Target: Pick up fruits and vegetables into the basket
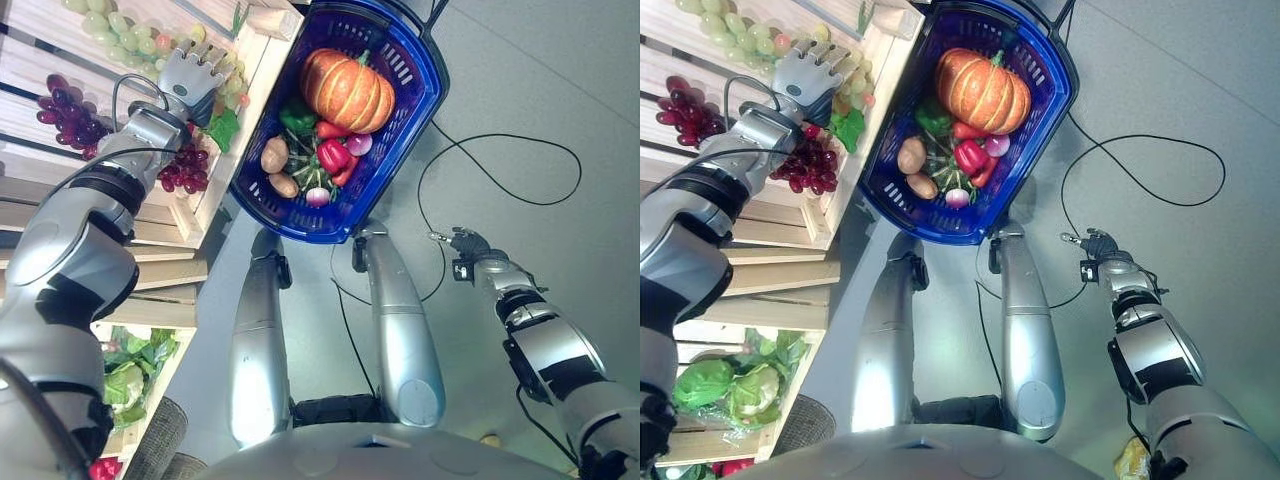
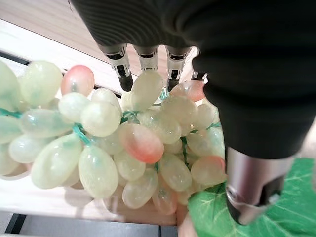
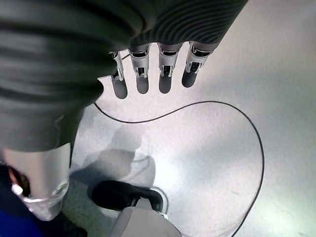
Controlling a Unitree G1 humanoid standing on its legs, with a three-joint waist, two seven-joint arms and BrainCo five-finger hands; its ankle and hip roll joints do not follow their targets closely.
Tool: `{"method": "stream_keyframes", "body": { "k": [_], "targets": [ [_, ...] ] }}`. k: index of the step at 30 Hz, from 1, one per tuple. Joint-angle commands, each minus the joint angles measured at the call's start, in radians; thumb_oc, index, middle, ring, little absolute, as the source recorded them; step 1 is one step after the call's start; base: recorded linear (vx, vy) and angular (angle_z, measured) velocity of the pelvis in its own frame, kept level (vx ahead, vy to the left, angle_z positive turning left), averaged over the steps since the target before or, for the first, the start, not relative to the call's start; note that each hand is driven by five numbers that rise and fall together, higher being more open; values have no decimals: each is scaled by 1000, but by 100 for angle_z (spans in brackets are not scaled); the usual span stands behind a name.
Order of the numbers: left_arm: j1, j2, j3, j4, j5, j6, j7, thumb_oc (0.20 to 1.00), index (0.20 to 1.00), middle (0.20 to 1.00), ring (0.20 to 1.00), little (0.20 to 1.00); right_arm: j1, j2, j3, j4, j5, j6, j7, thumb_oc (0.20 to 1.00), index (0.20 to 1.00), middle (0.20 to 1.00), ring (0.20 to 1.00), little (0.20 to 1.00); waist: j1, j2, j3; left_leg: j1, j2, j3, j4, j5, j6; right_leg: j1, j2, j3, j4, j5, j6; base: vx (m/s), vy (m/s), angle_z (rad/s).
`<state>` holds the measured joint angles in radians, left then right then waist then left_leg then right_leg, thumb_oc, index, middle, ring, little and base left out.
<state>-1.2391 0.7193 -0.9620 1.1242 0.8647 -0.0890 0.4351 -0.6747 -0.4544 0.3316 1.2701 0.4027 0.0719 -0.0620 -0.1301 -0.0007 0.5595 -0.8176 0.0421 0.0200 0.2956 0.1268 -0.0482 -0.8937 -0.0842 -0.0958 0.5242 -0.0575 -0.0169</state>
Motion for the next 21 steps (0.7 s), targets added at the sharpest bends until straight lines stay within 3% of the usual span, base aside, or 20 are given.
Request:
{"method": "stream_keyframes", "body": {
  "k": [1, 21],
  "targets": [
    [-13, 0, 72, 69, 34, 40, 50, 1000, 1000, 1000, 1000, 1000, 59, -37, 22, -17, 20, 24, -13, 1000, 1000, 1000, 1000, 1000, 18, -16, -40, -43, 16, 7, 156, -125, -19, 13, 51, 35, -66, 54, 72, 0, 0, 0],
    [6, -24, 90, 145, 90, 111, 131, 1000, 1000, 1000, 1000, 1000, 26, -37, 40, -20, 40, 13, -20, 1000, 1000, 1000, 1000, 1000, 22, -33, -40, -98, 9, -13, 160, -119, -26, -35, 61, 39, -65, 62, 73, 0, 0, 0]
  ]
}}
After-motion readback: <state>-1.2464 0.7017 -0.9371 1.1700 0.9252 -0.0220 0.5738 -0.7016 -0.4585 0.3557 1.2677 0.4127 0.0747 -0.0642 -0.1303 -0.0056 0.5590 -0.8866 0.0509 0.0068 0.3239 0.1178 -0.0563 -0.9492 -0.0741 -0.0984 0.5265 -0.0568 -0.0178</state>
